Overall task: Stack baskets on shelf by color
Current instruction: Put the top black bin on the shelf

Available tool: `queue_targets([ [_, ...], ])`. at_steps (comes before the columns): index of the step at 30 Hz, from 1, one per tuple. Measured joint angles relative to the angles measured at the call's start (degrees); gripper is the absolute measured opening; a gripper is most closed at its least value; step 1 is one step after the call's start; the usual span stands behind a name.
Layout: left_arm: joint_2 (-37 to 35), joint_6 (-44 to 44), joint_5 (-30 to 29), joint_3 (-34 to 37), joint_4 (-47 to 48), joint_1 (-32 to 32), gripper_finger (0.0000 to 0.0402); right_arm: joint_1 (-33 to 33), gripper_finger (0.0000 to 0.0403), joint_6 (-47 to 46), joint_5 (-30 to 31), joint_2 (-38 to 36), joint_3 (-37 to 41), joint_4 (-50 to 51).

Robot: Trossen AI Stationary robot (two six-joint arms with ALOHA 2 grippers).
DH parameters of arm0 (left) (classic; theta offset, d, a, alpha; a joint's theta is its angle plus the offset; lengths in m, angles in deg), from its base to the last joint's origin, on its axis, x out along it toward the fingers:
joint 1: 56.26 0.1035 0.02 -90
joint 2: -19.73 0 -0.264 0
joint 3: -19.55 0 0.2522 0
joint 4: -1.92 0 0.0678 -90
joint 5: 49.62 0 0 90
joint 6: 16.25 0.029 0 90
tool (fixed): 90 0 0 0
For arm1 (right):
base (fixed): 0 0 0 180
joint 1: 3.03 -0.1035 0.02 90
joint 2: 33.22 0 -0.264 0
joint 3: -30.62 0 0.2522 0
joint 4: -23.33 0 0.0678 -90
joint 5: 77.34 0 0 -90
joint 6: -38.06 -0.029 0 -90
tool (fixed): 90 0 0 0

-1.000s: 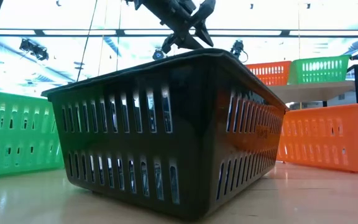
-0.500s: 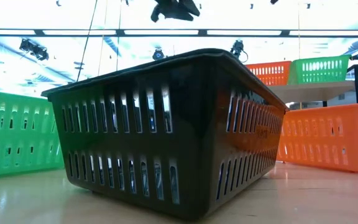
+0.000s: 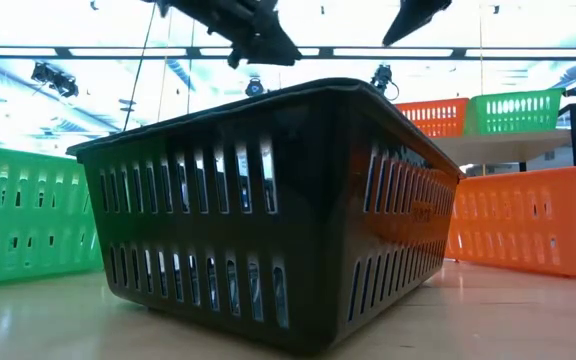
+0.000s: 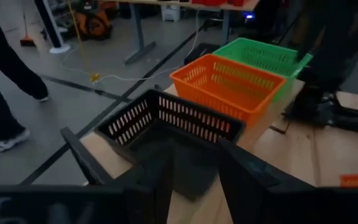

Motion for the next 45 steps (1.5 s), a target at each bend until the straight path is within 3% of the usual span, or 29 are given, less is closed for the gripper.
queue_targets([
  [7, -8.6, -0.57, 0.1, 10.15, -3.84, -1.09, 0.0125, 1.92, 0.0111, 6.62, -3.0, 0.0, 7.94, -8.55],
  [12, -10.72, -0.74, 0.25, 14.48, -5.78, -2.57, 0.0125, 3.32, 0.0111, 8.02, -5.81, 0.52, 12.64, -17.54],
  [20, -10.54, -0.68, 0.15, 14.63, -4.42, -5.7, 0.0125, 5.9, 0.0111, 10.67, -4.88, 7.03, 12.9, -23.76],
  [23, -10.61, -0.39, 0.18, 14.63, -2.66, -6.18, 0.0125, 5.99, 0.0111, 11.51, -0.53, 9.12, 12.92, -25.38],
  [26, -10.63, -0.03, 0.05, 14.63, -0.67, -6.04, 0.0125, 5.99, 0.0111, 12.33, 1.98, 10.1, 12.91, -27.35],
  [34, -10.65, 1.25, 0.1, 14.63, 0.58, -5.83, 0.0126, 6.83, 0.0111, 12.32, 1.82, 10.38, 12.9, -34.13],
  [45, -10.65, 4.76, 0.1, 14.63, 6.7, -5.68, 0.0125, 7.53, 0.0111, 6.66, 3.64, 9.51, 12.87, -26.83],
])
